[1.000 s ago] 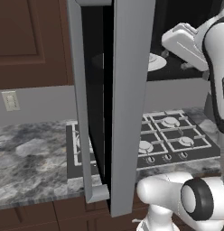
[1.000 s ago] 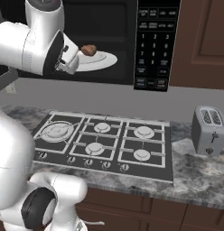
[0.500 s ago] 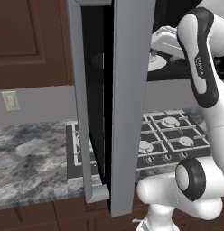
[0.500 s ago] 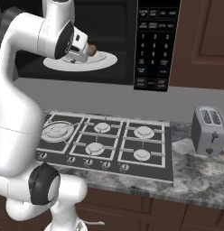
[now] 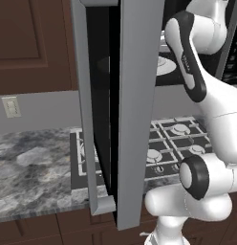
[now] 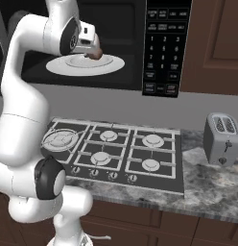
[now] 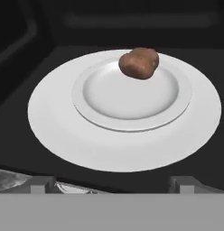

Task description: Retrieve the reheated potato from the microwave, then place the potato, cheese, and condiment on the cutting board.

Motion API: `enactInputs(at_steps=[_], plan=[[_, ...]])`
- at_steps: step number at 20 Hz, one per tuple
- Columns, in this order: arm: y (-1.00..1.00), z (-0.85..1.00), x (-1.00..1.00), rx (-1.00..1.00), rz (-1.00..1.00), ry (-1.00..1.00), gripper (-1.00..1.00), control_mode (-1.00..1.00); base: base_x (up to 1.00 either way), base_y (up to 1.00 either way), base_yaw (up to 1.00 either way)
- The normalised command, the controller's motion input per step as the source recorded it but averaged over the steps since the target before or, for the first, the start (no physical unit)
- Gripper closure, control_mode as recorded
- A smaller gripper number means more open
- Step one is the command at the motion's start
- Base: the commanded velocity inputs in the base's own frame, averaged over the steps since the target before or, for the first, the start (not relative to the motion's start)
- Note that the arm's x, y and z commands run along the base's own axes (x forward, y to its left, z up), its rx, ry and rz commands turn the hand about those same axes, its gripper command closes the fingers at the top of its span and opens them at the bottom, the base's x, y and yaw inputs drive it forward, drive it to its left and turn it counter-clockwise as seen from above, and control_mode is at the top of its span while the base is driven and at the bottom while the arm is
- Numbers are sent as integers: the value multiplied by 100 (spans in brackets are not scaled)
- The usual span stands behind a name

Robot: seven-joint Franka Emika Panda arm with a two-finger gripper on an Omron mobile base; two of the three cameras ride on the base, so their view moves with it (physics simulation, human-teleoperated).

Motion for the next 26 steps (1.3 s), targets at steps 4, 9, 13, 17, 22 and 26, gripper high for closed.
enactInputs(at_steps=[4, 9, 13, 17, 22, 26], plan=[[1, -22, 44, -14, 0, -20, -100, -100, 0, 0, 0], [0, -2, 50, -1, 0, -3, -100, -100, 0, 0, 0], [-2, 3, 61, 0, 0, 0, -100, -100, 0, 0, 0], [0, 1, 52, 0, 0, 0, -100, -100, 0, 0, 0], [0, -2, 48, 0, 0, 0, -100, -100, 0, 0, 0], [-1, 0, 55, 0, 0, 0, -100, -100, 0, 0, 0]])
